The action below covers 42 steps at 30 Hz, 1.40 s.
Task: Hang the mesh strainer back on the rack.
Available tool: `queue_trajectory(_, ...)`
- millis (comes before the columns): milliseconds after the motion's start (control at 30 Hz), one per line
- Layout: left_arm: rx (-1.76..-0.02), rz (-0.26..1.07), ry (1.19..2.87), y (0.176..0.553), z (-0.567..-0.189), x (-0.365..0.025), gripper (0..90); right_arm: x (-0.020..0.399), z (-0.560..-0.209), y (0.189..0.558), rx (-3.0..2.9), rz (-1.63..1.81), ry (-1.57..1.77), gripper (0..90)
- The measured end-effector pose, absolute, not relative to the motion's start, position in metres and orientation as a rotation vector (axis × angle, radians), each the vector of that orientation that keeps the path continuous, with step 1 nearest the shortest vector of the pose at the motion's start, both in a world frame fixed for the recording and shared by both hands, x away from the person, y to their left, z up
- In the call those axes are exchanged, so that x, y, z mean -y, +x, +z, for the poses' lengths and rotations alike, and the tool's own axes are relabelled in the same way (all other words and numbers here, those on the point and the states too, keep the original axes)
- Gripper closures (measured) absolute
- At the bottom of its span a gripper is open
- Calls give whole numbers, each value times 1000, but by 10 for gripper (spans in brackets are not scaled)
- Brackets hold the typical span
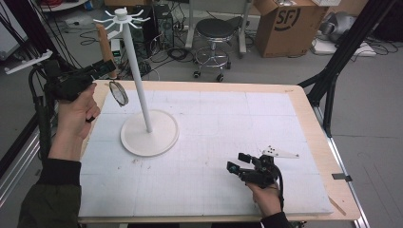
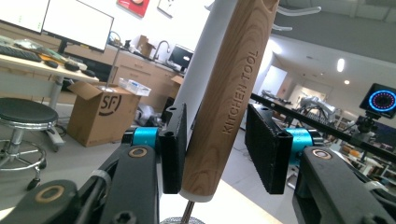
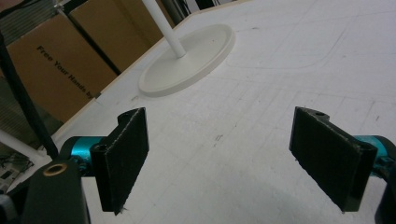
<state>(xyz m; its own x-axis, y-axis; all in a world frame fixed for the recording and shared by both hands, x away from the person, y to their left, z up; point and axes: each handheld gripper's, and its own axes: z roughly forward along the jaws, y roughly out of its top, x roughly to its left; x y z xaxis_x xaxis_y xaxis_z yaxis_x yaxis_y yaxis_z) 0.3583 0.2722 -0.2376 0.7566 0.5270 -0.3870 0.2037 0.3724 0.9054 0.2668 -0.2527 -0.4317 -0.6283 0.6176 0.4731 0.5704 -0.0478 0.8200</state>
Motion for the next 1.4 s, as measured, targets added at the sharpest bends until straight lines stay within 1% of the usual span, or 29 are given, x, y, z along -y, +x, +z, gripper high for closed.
queue_trajectory(300,-724,268,1163,356,-236,-275,551,252,-431,266,-2144,1810,1330,187)
queue_trajectory(633,-722,291,1118,352,-233,-279,562,252,-431,265,-2139,1816,1322,187)
queue_trajectory(733,-699,312,1109,349,-231,-279,613,251,-431,265,-2141,1816,1320,188)
queue_trajectory(867,-676,319,1099,346,-230,-279,723,251,-431,265,-2145,1812,1322,188)
queue_trajectory(1000,-691,331,1128,348,-232,-276,786,251,-431,265,-2139,1811,1313,188)
queue_trajectory(1167,-691,325,1121,350,-232,-274,781,252,-430,265,-2136,1814,1319,189)
queue_trajectory(1300,-706,321,1119,350,-232,-276,710,253,-430,265,-2133,1817,1320,189)
queue_trajectory(1400,-707,330,1135,346,-231,-276,710,253,-431,265,-2133,1815,1314,189)
